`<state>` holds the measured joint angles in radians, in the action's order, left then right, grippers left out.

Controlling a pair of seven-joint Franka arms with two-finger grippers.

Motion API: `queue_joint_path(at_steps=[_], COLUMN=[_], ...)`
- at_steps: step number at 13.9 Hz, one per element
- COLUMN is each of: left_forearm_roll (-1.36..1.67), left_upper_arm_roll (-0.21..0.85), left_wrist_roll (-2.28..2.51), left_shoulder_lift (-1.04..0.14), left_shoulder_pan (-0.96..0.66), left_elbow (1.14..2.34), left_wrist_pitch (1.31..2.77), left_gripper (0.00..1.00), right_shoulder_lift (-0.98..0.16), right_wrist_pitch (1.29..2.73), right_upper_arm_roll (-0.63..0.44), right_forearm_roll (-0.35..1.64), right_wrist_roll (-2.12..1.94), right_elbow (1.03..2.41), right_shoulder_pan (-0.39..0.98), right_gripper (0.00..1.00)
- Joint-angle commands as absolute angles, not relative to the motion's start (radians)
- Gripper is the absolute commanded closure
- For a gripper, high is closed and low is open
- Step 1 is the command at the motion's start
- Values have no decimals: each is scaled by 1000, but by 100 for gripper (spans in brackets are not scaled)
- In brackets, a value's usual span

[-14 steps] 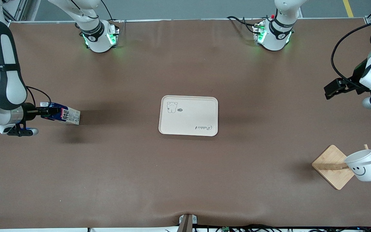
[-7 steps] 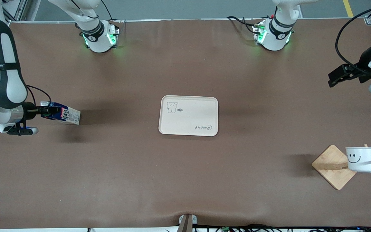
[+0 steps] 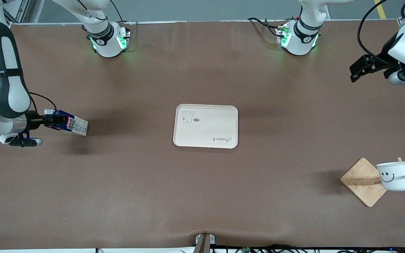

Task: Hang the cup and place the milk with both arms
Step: 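Open the left gripper and draw it back from the hung mug, then lower the milk carton onto the table and open the right gripper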

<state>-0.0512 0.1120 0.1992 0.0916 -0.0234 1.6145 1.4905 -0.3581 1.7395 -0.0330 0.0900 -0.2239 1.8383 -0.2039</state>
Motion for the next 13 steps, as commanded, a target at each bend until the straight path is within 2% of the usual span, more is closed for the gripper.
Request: queue_joint_path(at_steps=[1,8,11,13], left_forearm_roll=[-37,-35,-34,-34], left_upper_arm_roll=[95,103,103,103], left_wrist_roll=[204,203,193,190], left_shoulder_lift=[117,100,100,100], left_shoulder_pan=[-41,-34,-32,-32], left_elbow=[1644,1641,1640,1640], left_wrist_pitch=[1514,1554,1554,1554], left_gripper=[0,0,0,0], right_shoulder_lift=[-347,-348,-347,-345], right_wrist_pitch=[1759,1755,1755,1753], right_upper_arm_roll=[-12,-12,-12,-12], right_forearm_roll=[74,75,78,78], right_wrist_roll=[-230,-229,-229,-229], right_elbow=[1864,1876,1881,1879], right_shoulder_pan=[-232,-232,-232,-232], right_gripper=[16,14,0,0])
